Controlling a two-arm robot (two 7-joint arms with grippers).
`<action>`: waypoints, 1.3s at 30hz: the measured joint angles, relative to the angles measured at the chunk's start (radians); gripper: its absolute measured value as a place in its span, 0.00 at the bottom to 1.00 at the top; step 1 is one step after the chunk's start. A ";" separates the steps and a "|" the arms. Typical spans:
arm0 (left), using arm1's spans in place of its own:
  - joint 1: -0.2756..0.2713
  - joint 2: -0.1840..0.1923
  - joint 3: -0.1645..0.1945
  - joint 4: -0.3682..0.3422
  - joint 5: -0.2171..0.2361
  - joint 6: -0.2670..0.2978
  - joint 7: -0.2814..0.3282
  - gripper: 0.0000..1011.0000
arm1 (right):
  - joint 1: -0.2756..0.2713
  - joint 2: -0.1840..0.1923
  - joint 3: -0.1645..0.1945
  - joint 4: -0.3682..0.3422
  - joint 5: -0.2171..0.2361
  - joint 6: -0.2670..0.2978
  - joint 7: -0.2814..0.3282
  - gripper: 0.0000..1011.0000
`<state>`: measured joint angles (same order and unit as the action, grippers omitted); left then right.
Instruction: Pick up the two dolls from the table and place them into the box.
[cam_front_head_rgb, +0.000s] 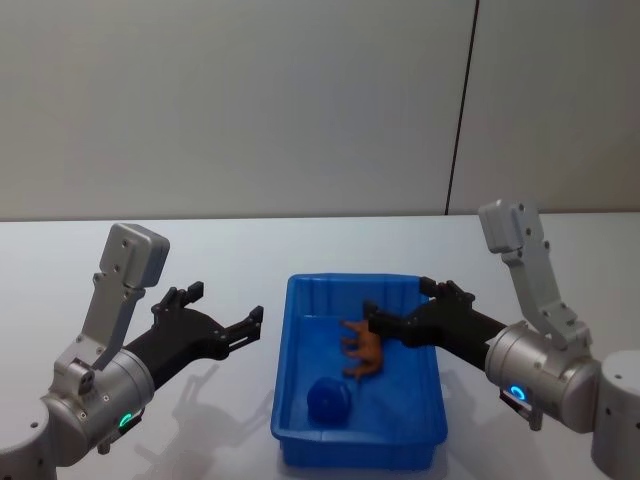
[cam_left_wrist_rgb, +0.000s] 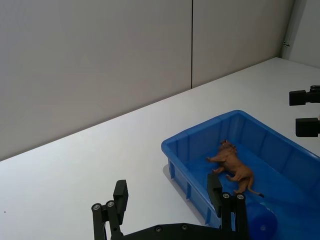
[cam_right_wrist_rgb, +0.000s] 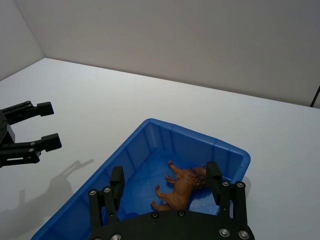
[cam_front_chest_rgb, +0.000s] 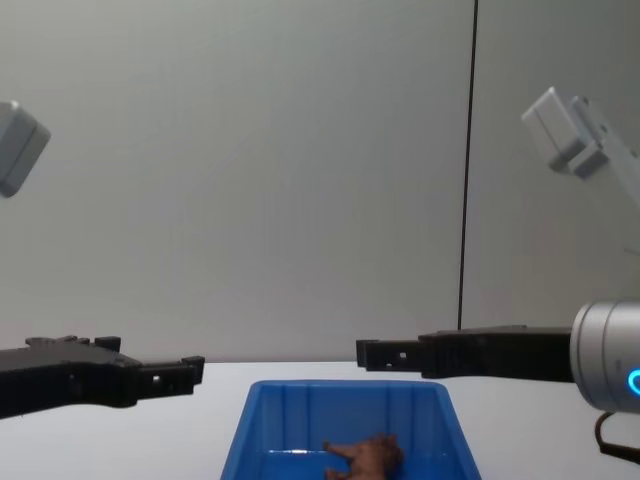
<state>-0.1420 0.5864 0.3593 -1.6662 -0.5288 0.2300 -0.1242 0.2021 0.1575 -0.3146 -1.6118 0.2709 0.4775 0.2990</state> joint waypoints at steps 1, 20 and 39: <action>0.000 0.000 0.000 0.000 0.000 0.000 0.000 0.99 | 0.000 0.000 0.000 0.000 0.000 0.000 0.000 0.99; 0.000 0.000 0.000 0.000 0.000 0.000 0.000 0.99 | -0.049 0.053 0.050 -0.072 0.071 -0.114 -0.060 0.99; 0.000 0.000 0.000 0.000 0.000 0.000 0.000 0.99 | -0.094 0.080 0.057 -0.117 0.086 -0.078 -0.122 0.99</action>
<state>-0.1420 0.5865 0.3593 -1.6662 -0.5288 0.2299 -0.1242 0.1086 0.2371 -0.2574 -1.7292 0.3574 0.3999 0.1766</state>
